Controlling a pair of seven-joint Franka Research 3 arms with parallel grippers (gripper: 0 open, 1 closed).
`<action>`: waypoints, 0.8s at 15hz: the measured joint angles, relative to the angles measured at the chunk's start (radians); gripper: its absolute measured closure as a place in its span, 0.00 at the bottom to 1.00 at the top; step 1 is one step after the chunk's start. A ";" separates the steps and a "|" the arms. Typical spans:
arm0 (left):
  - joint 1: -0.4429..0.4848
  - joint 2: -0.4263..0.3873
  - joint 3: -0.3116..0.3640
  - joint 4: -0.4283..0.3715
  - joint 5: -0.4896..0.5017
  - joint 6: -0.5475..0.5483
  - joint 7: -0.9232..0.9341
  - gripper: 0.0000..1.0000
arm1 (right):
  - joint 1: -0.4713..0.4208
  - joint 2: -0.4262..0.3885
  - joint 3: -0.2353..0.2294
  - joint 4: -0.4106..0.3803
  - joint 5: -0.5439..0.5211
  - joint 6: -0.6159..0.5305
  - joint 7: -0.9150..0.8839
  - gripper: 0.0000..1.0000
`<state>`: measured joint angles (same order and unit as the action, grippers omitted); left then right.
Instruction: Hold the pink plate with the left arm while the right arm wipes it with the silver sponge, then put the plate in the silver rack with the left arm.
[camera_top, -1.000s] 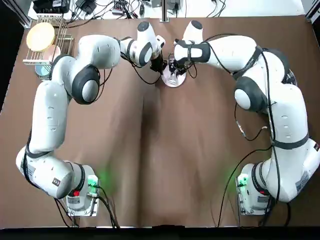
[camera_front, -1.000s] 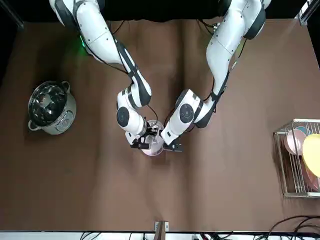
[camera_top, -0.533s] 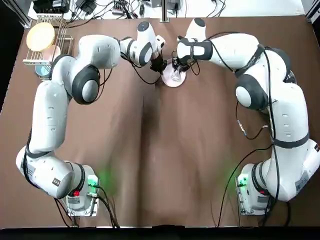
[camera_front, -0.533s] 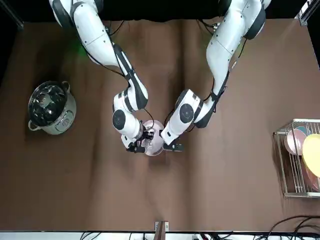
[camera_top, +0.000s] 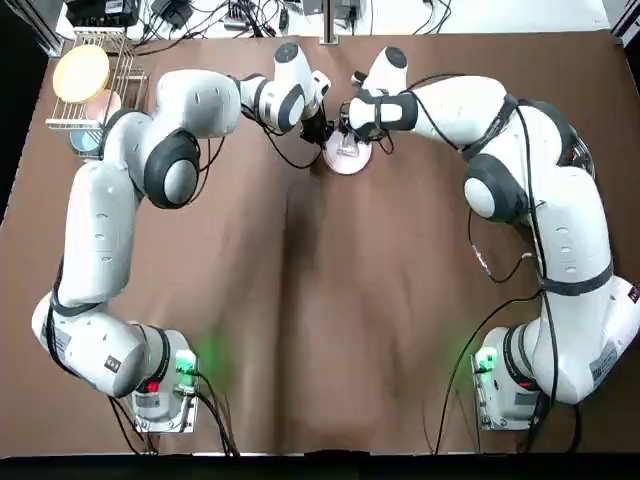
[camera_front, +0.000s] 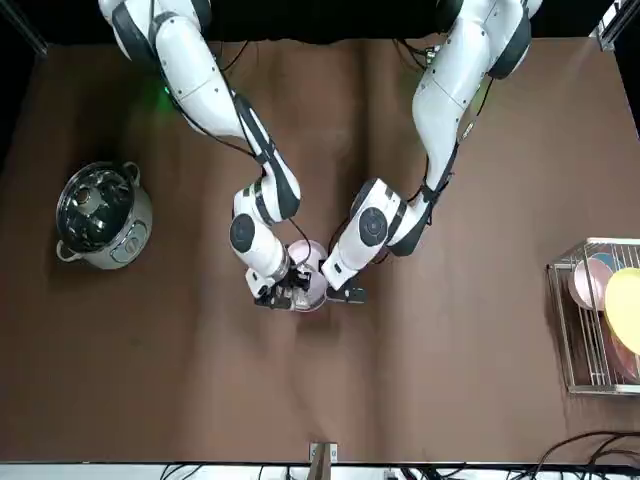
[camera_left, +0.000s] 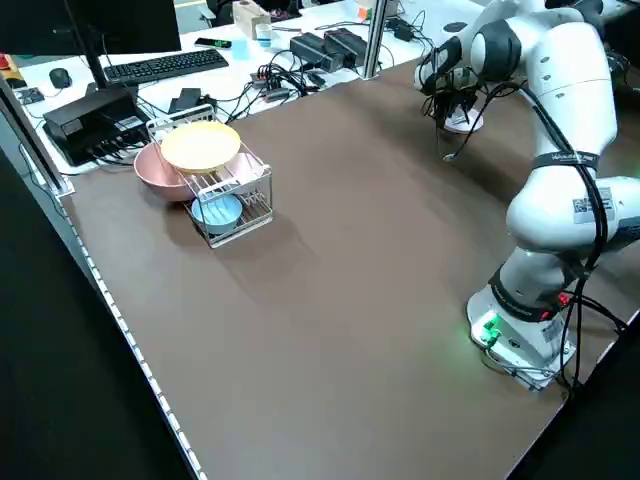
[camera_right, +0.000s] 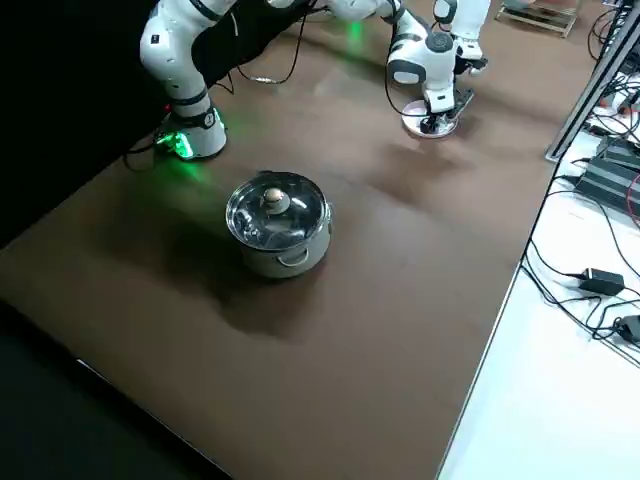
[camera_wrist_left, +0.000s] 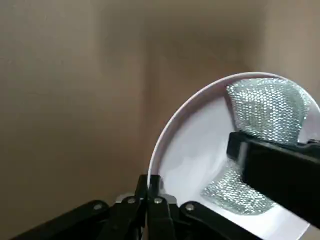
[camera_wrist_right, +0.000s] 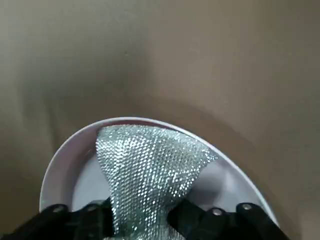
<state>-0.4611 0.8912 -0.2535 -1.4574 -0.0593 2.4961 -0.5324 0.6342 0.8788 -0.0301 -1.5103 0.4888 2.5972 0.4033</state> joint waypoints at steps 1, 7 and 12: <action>0.000 0.000 0.000 0.000 0.000 0.000 0.000 0.98 | 0.003 0.011 0.002 0.008 0.000 0.007 0.014 0.66; 0.000 0.000 0.000 0.000 0.000 0.000 0.000 0.98 | 0.004 0.020 0.008 0.021 0.007 0.004 0.044 0.67; 0.000 0.000 0.000 0.000 0.000 0.000 0.000 0.98 | -0.008 0.011 0.006 0.070 0.040 -0.217 0.053 0.69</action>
<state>-0.4611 0.8913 -0.2535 -1.4574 -0.0593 2.4961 -0.5325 0.6260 0.8899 -0.0237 -1.4407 0.5291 2.3806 0.4566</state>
